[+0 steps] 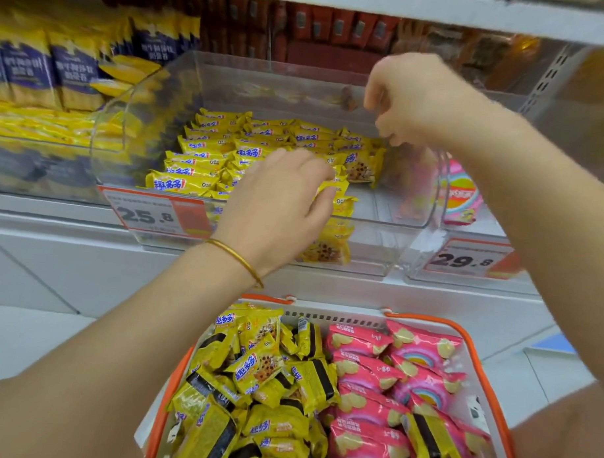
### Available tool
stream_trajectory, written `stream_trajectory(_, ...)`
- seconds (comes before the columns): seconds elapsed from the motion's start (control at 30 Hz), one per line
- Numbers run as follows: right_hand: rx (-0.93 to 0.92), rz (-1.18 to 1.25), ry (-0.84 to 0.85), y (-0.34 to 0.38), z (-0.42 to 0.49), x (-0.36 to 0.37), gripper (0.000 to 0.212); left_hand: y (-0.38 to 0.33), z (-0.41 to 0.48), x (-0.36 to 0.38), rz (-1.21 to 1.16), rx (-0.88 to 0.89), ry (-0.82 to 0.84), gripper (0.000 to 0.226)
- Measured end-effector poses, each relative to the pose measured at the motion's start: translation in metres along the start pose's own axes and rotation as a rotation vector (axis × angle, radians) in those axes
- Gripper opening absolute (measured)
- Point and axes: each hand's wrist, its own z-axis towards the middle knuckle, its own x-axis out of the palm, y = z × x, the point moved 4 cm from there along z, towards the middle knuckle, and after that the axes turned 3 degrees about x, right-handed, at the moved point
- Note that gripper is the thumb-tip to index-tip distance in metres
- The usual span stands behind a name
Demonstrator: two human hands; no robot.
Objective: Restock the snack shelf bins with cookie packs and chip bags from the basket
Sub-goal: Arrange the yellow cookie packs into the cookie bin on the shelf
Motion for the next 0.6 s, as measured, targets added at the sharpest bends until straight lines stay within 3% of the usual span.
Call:
stream_trajectory(0.1,0.037,0.332,0.015,0.004,-0.078,-0.018,0.028,-0.026,-0.018,-0.017,-0.017,0.125,-0.124,0.033)
stream_trajectory(0.17,0.01,0.479,0.111,0.009,-0.123,0.002,0.027,-0.041,-0.033,-0.015,-0.052,0.137,-0.053,0.029)
stream_trajectory(0.33,-0.062,0.339,0.68,0.02,-0.19,0.15,0.022,-0.051,-0.081,0.042,0.084,0.068,0.509,0.029)
stream_trajectory(0.4,-0.122,0.346,0.816,0.026,-0.212,0.201,0.026,-0.046,-0.096,0.064,0.112,0.037,0.701,0.026)
stream_trajectory(0.47,-0.164,0.347,0.825,0.032,-0.225,0.237,0.035,-0.042,-0.102,0.075,0.137,0.017,0.792,0.025)
stream_trajectory(0.6,-0.183,0.121,0.67,0.041,-0.23,0.274,0.057,-0.037,-0.101,0.082,0.144,-0.013,0.813,0.026)
